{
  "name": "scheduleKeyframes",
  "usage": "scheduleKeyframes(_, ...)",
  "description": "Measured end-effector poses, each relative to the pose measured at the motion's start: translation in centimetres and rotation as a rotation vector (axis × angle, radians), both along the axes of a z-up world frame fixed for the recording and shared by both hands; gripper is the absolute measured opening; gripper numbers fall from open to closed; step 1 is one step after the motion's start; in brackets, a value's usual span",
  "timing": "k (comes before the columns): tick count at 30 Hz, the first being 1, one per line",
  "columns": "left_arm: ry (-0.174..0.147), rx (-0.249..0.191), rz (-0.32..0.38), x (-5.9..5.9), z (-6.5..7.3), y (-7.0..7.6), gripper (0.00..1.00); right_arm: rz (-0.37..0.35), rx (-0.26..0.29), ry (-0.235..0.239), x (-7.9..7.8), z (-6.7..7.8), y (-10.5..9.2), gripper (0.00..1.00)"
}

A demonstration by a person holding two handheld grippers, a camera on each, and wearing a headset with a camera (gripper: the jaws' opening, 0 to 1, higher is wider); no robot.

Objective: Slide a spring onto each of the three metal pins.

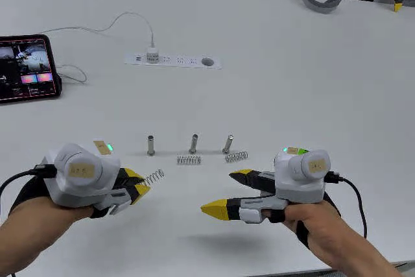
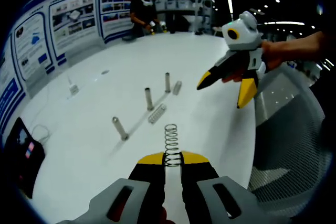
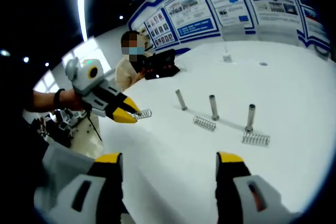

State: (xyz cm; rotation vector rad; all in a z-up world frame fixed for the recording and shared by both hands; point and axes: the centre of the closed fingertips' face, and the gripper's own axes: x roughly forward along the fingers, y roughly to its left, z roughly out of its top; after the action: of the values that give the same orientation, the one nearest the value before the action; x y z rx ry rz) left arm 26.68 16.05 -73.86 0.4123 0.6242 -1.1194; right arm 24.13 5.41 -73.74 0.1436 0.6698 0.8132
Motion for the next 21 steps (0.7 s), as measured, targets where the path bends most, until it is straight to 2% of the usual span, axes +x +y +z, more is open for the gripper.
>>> scheduleKeyframes(10,-0.005,-0.014,-0.076,-1.3,0.3,-2.8,0.10,0.006,0.053,0.000,0.2,0.8,0.8,0.67)
scheduleKeyframes(15,-0.011,-0.024,-0.099,-1.5,0.7,-3.9,0.10,0.016,0.072,0.005,0.1,0.9,1.1,0.58)
scheduleKeyframes(21,-0.012,-0.032,-0.122,-1.9,0.9,-4.6,0.10,0.019,0.098,0.007,0.1,1.3,1.7,0.55)
